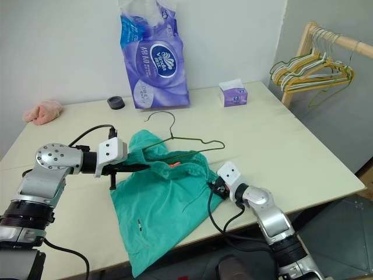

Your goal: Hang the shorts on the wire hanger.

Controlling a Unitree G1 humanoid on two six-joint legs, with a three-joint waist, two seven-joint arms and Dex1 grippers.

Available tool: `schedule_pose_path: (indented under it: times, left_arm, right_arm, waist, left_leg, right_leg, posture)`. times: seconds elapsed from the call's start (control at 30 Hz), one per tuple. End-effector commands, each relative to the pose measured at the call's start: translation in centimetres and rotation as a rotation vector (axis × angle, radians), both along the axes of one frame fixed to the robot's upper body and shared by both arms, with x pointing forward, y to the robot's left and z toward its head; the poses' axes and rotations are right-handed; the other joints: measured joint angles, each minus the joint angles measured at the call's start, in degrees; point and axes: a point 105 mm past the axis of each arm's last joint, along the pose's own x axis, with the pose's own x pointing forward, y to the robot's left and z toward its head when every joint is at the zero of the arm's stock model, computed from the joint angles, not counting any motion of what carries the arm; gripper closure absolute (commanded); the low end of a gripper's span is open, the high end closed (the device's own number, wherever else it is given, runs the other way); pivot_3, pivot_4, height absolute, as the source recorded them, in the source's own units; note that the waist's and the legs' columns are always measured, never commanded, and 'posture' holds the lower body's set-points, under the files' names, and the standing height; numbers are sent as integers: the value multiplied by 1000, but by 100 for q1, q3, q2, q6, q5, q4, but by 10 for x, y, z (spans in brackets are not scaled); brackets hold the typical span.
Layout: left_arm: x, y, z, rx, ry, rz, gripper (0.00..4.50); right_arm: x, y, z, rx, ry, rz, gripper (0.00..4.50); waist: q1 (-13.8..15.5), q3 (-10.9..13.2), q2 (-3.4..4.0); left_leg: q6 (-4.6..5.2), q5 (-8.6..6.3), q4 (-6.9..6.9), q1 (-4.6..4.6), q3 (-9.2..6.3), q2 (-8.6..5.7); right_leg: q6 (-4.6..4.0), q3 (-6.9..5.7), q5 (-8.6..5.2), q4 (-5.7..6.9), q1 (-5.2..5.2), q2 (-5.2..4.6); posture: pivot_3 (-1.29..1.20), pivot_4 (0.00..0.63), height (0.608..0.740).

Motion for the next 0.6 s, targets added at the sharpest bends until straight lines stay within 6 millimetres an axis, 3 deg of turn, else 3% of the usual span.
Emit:
schedule_pose_path:
  times: [0.03, 0.2, 0.37, 0.6]
  left_arm:
    - [0, 1, 18, -17, -67, 3, 4500]
    - [0, 4, 19, -18, -72, 14, 4500]
    - [-4, 8, 26, -51, -66, 26, 4500]
    - [-22, -4, 50, -200, 29, -17, 4500]
  right_arm:
    - [7, 1, 18, 34, -80, -10, 2714]
    - [10, -1, 30, 117, -123, -41, 4479]
    - [13, -17, 47, 239, -75, -5, 4479]
    - [16, -58, 54, 306, 84, 27, 4479]
  waist:
    - [3, 0, 0]
    - [8, 0, 0]
    - [8, 0, 0]
    - [15, 0, 1]
  left_leg:
    - [0, 0, 0, 0, 0, 0]
    - [0, 0, 0, 0, -1, 0]
    - [0, 0, 0, 0, 0, 0]
    - [0, 0, 1, 0, 0, 0]
  right_leg:
    - [0, 1, 0, 0, 0, 0]
    - [0, -1, 0, 1, 1, 0]
    - [0, 0, 0, 1, 0, 0]
    - [0, 0, 0, 0, 2, 0]
  posture:
    - [-312, 26, 740]
    - [-312, 26, 740]
    - [-315, 25, 740]
    - [-315, 23, 740]
